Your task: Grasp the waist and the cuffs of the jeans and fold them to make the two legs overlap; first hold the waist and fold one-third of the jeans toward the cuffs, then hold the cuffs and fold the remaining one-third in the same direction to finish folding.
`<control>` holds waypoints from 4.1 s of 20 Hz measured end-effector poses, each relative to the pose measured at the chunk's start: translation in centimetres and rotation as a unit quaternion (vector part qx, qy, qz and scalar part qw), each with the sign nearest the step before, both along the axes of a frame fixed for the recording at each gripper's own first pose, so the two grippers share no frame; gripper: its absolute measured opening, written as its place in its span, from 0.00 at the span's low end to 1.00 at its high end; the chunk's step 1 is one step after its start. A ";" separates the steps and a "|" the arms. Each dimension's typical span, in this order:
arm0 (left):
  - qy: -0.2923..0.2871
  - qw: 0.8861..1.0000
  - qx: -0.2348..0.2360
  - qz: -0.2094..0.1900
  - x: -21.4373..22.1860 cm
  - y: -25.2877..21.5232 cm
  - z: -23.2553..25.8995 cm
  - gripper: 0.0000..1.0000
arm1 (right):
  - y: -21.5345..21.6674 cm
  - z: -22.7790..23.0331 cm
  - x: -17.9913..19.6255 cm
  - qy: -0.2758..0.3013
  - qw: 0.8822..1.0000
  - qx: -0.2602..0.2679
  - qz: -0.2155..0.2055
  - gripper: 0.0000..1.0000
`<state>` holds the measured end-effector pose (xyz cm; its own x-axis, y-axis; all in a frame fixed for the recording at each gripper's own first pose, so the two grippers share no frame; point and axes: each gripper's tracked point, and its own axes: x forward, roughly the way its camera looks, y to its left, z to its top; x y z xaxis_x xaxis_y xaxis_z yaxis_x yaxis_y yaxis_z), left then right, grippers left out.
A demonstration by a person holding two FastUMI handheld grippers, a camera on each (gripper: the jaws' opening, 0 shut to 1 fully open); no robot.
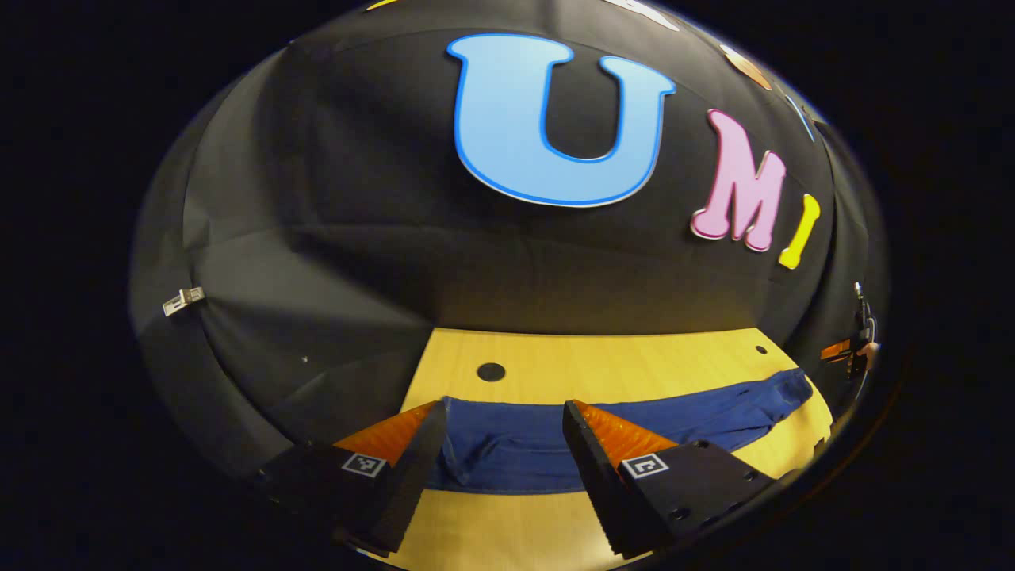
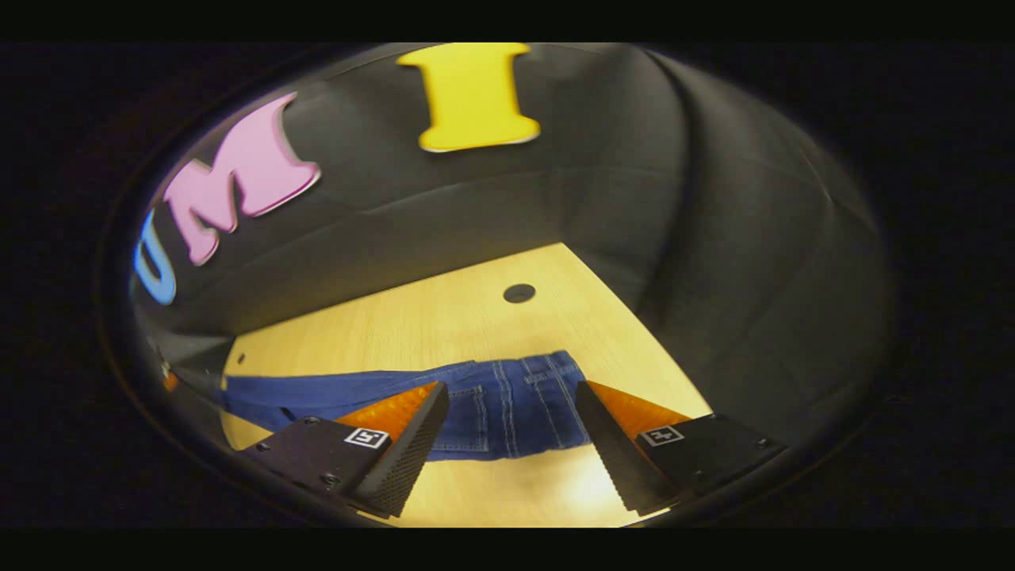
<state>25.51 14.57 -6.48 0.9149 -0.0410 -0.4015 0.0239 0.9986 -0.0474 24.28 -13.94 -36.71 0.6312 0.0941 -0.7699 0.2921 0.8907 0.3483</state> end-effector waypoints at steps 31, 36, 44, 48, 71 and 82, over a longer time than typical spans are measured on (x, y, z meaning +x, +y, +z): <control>0.085 0.995 -0.035 -0.041 -2.3 -6.4 -7.3 0.93 | 2.1 0.5 1.4 -0.021 0.996 0.036 -0.079 0.16; 0.081 0.995 -0.045 -0.031 -4.3 -5.4 -7.3 0.94 | 6.8 12.9 2.3 -0.150 0.988 -0.026 0.022 0.10; 0.094 0.994 -0.050 -0.007 -8.2 -4.1 -8.3 0.93 | 16.1 21.4 -4.0 -0.257 0.936 -0.094 0.221 0.16; 0.110 0.992 -0.067 0.009 -8.9 -3.9 -9.3 0.93 | 19.9 18.4 -9.4 -0.236 0.911 -0.090 0.327 0.16; 0.165 0.971 -0.116 0.128 1.7 4.4 -14.1 0.93 | 13.0 24.6 -19.3 -0.227 0.887 0.074 0.395 0.99; 0.249 0.940 -0.051 0.229 4.4 9.5 -21.8 0.95 | 1.8 21.2 -22.9 -0.165 0.921 0.037 0.351 0.98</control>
<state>29.95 24.09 -28.33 0.5452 0.2497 -0.8002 -0.4573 0.8886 -0.0342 1.38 -12.15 -15.49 0.5938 0.6118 -0.5225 -0.4788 0.7906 0.3817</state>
